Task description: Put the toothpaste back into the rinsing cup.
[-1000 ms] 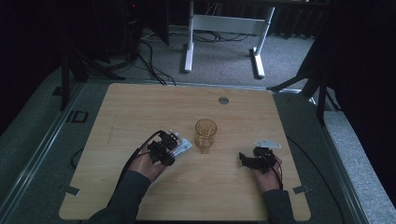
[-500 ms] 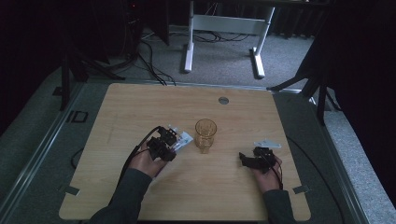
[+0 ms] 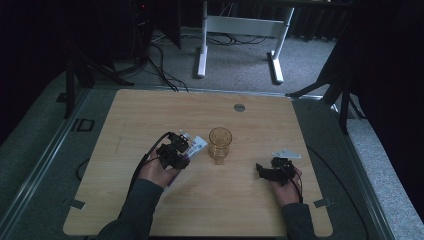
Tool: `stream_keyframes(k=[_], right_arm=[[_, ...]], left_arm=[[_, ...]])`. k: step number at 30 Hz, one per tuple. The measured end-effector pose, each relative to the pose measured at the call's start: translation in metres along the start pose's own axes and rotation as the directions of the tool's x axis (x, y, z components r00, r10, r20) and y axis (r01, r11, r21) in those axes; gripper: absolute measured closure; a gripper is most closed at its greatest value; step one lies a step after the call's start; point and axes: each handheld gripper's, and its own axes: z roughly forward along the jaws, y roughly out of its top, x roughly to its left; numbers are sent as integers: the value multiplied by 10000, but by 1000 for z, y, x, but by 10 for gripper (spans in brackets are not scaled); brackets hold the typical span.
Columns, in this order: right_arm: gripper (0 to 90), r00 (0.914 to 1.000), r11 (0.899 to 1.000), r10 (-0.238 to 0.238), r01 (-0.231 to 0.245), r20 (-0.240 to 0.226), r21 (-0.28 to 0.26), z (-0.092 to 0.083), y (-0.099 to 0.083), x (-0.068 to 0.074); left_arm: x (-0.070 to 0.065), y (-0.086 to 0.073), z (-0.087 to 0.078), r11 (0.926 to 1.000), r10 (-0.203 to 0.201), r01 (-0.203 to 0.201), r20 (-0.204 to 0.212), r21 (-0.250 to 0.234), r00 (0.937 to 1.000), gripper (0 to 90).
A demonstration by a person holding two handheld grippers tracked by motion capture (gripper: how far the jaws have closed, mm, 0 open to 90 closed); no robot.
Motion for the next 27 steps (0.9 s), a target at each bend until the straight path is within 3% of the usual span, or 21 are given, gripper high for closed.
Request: stream_keyframes(k=[27], right_arm=[[199, 10000, 10000, -37, 37, -1, -9, 0, 0, 0]], left_arm=[[5, 6, -9, 9949, -209, 196, -115, -992, 9997, 746]])
